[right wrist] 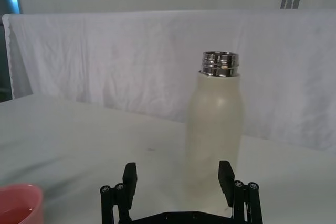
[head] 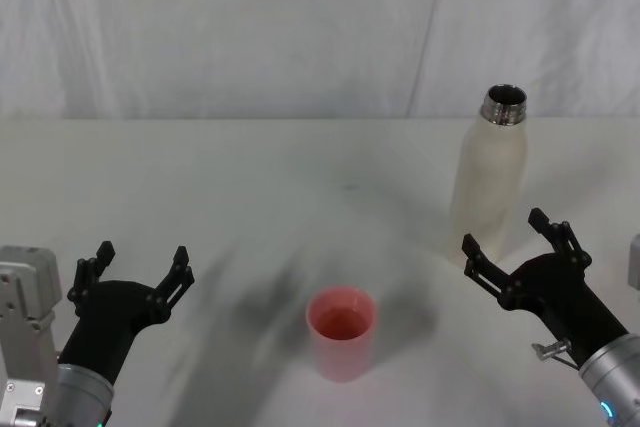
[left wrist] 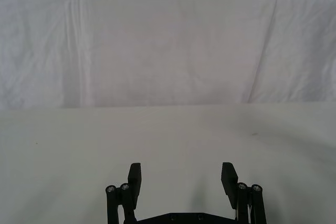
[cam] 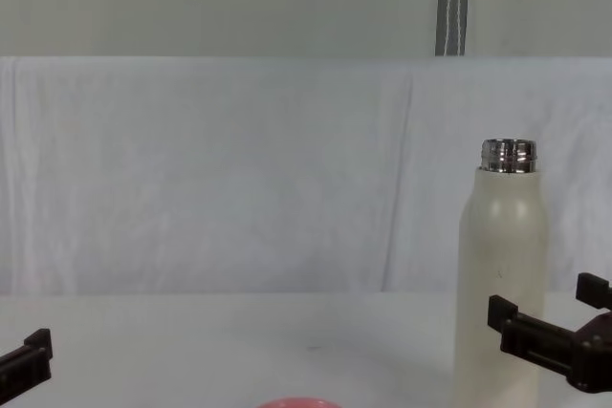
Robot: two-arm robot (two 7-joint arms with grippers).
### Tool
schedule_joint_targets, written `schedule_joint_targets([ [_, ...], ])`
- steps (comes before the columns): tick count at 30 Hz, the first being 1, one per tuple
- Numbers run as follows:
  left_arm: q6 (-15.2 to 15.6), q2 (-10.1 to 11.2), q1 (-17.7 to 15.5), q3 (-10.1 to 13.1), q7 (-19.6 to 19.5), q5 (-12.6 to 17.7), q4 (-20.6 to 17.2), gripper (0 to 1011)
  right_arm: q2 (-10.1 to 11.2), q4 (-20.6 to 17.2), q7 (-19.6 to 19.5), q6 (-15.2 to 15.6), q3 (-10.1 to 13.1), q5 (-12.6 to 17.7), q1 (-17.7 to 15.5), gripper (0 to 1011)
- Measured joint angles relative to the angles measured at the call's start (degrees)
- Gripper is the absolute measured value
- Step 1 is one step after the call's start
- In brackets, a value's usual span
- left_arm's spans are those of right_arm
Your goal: Grasp the thermos with one hand and pour water into the cup lid.
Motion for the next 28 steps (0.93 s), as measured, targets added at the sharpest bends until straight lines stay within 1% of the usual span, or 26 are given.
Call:
schedule_joint_targets([
  [7,0.0,0.0,0.0,0.0,0.0,0.0,0.0,1001,-0.1,-0.4,0.1,0.4,-0.4,-0.4,-0.4,1002],
  [10,0.0,0.0,0.0,0.0,0.0,0.0,0.0,1001,-0.2,-0.4,0.2,1.0,-0.5,-0.5,-0.4,1002],
  [28,0.0,0.0,0.0,0.0,0.0,0.0,0.0,1001,-0.2,-0.3,0.2,0.9,-0.5,-0.5,-0.3,1002],
])
